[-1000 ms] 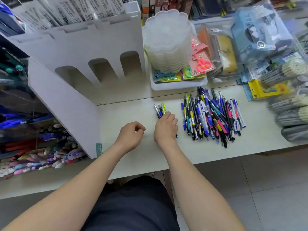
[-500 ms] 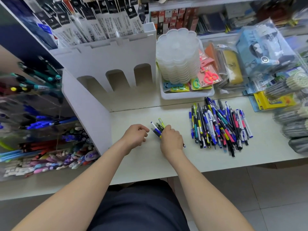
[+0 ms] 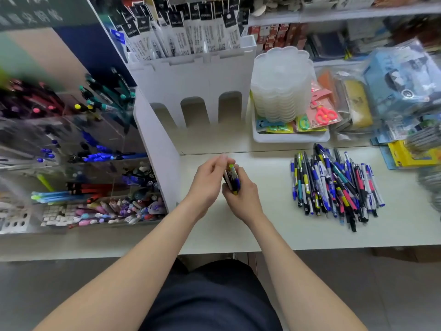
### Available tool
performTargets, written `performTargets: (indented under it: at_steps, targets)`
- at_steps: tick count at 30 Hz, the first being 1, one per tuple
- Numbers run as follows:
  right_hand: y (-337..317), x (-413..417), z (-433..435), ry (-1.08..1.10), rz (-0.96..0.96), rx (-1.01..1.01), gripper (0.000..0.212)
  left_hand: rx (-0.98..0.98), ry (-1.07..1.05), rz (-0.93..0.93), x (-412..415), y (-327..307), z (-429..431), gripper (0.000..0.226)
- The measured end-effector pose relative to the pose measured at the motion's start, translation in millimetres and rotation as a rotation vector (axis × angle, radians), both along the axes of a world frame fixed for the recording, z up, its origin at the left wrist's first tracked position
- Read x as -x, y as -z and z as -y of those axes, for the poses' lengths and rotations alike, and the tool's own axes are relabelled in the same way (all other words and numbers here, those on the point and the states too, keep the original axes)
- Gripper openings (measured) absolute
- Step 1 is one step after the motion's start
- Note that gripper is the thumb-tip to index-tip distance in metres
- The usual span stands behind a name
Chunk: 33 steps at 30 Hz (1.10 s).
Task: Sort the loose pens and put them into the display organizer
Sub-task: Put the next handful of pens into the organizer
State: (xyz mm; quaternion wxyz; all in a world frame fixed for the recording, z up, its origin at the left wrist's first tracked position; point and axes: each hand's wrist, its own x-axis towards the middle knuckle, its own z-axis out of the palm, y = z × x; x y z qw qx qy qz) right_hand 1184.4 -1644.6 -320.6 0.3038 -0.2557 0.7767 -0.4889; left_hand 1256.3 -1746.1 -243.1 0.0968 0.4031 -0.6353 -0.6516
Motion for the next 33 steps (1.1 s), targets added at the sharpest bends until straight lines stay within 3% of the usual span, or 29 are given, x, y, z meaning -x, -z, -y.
performTargets:
  at_steps: [2,4,6,10,13,16,21,24,27,30,33]
  targets:
    - [10.6,0.5,3.3,-0.034,0.031,-0.049,0.026,0.055,0.01,0.046,-4.5,10.2,-7.1,0.024]
    - [18.8,-1.5,6.4,-0.029,0.023,-0.079,0.009,0.06,0.01,0.069,-9.8,17.2,-12.5,0.026]
    - [20.8,-3.6,5.8,0.053,0.006,-0.045,0.021,0.061,-0.039,0.079,-16.7,21.6,-16.2,0.033]
    - [19.2,-2.0,6.4,0.253,-0.082,0.057,0.02,0.034,-0.11,0.209,-36.4,35.1,-19.2,0.033]
    - [18.1,2.5,8.9,0.366,-0.067,0.089,0.028,-0.06,-0.022,0.37,-50.2,51.2,-29.1,0.035]
    - [13.2,9.0,7.7,0.417,-0.087,0.165,0.032,-0.204,0.034,0.413,-55.1,61.0,-41.4,0.04]
    - [41.5,6.9,-18.0,0.258,-0.559,0.175,0.018,-0.238,0.035,0.472,-54.9,65.0,-43.3,0.032]
    - [66.5,2.7,-29.2,0.208,-0.616,0.082,0.018,-0.205,0.03,0.472,-54.0,60.0,-41.4,0.031]
    - [49.2,9.3,-23.6,0.254,-0.502,0.047,0.025,-0.189,0.016,0.421,-50.2,50.1,-39.5,0.036]
    - [11.6,10.3,-6.2,0.339,-0.193,0.075,0.033,-0.223,-0.001,0.39,-43.0,36.1,-35.8,0.036]
    - [-34.3,3.0,13.8,0.443,0.082,0.224,0.033,-0.449,-0.116,0.329,-38.0,17.4,-29.3,0.04]
